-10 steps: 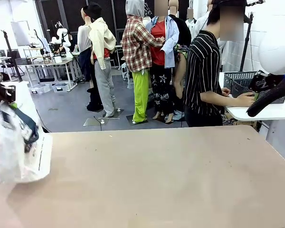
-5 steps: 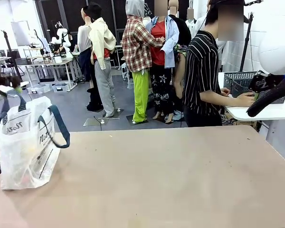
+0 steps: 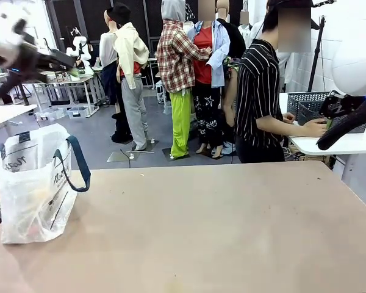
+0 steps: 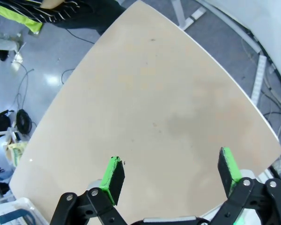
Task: Transfer purchased items from the store into the shopping bag.
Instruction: Move the Reusable shopping bag to the right side of the table.
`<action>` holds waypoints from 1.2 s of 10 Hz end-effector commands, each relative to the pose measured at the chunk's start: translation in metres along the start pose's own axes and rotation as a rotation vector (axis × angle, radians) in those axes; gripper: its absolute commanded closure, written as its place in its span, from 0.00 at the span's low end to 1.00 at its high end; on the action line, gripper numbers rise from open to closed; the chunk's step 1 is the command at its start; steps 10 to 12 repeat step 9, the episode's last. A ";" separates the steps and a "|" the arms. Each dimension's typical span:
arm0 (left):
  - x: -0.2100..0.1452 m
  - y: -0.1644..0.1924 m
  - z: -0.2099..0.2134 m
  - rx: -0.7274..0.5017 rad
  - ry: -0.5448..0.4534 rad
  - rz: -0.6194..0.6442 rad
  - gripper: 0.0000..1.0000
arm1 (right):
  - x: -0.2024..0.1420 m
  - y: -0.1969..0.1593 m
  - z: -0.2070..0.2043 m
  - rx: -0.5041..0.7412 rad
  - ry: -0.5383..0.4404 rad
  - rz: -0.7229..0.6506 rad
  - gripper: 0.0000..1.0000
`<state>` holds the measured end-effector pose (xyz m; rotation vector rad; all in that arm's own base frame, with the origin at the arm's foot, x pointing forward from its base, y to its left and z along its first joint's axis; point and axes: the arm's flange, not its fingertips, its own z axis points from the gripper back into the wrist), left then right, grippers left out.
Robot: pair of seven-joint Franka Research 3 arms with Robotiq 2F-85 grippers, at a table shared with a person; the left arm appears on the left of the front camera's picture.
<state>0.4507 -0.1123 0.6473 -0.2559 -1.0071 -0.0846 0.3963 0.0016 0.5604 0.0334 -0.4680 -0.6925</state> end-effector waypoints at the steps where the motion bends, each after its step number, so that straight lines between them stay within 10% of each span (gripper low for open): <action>1: -0.008 -0.027 -0.059 -0.096 0.139 -0.019 0.00 | 0.002 0.001 0.000 -0.004 -0.003 0.010 0.00; 5: -0.053 -0.046 -0.139 -0.106 0.352 0.063 0.00 | 0.002 0.001 0.000 -0.004 -0.003 0.010 0.00; 12: -0.073 -0.042 -0.153 -0.100 0.368 0.086 0.00 | 0.002 0.001 0.000 -0.004 -0.003 0.010 0.00</action>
